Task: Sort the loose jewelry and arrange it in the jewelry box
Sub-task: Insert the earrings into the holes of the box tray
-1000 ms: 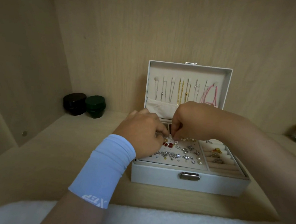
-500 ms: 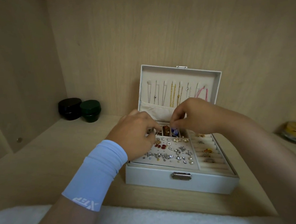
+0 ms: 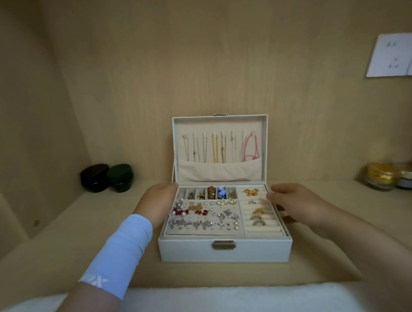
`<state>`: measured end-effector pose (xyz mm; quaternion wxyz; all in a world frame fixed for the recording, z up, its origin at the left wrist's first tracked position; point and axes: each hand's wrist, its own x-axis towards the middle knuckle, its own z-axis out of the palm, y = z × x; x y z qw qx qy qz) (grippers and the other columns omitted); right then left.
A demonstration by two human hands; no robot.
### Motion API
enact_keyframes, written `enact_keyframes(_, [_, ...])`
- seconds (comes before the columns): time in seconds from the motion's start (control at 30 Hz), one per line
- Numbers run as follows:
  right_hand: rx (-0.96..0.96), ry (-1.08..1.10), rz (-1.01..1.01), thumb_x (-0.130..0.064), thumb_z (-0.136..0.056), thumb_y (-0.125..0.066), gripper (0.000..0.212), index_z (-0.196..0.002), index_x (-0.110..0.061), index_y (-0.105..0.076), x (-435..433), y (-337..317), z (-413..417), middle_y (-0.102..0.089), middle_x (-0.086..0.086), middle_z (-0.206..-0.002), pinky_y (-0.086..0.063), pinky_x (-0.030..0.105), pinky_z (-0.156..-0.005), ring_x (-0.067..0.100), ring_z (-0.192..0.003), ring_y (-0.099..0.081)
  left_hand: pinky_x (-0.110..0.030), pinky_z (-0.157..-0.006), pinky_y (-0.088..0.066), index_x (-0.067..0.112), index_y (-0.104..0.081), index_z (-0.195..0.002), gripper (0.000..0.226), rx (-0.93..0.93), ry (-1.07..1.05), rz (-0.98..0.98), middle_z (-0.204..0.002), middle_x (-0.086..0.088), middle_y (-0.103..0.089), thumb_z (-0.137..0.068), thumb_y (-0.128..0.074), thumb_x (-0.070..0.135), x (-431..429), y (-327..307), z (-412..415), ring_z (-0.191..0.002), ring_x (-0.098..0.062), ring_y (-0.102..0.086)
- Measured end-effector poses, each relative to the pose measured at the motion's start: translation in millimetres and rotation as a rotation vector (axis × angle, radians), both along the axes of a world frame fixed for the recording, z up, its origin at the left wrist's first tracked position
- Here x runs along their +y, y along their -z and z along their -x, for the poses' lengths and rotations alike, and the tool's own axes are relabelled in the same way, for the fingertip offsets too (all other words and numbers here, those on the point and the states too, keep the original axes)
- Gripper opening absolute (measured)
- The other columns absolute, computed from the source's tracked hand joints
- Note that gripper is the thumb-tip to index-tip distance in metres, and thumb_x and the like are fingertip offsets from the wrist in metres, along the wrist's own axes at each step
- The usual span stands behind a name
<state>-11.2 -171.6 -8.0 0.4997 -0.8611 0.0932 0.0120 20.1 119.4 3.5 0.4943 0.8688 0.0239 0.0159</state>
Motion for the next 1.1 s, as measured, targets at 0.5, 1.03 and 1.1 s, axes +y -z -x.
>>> enact_keyframes(0.5, [0.023,0.055,-0.214,-0.014,-0.099,-0.052,0.026,-0.104,0.001,-0.073,-48.1,-19.9,22.3,-0.076,0.014,-0.099,-0.056,0.028,-0.060,0.022,-0.078,-0.072,-0.029,-0.066,-0.047,0.010,-0.061,-0.084,0.030,0.168,-0.011,0.435,-0.081,-0.004,-0.065,-0.102,-0.038,0.017,-50.0,-8.5,16.9,-0.074,-0.018,-0.058])
enact_keyframes(1.03, [-0.141,0.018,0.003,-0.009,-0.097,-0.055,0.068,-0.157,-0.020,-0.025,-77.7,-90.9,-40.8,-0.049,0.010,-0.145,-0.054,0.042,-0.093,0.026,-0.123,-0.055,-0.048,-0.110,-0.039,0.025,-0.045,-0.141,0.069,-0.129,0.146,0.137,-0.136,0.001,-0.058,-0.078,-0.052,0.052,-73.8,-70.5,-65.9,-0.124,-0.025,-0.055])
enact_keyframes(1.1, [-0.170,-0.002,-0.021,-0.008,-0.097,-0.055,0.073,-0.159,-0.021,-0.018,-70.3,-90.8,-47.2,-0.049,0.010,-0.146,-0.051,0.043,-0.096,0.028,-0.125,-0.053,-0.048,-0.110,-0.039,0.028,-0.046,-0.141,0.077,-0.108,0.174,0.131,-0.137,0.003,-0.058,-0.070,-0.052,0.059,-72.8,-72.0,-78.3,-0.125,-0.025,-0.054])
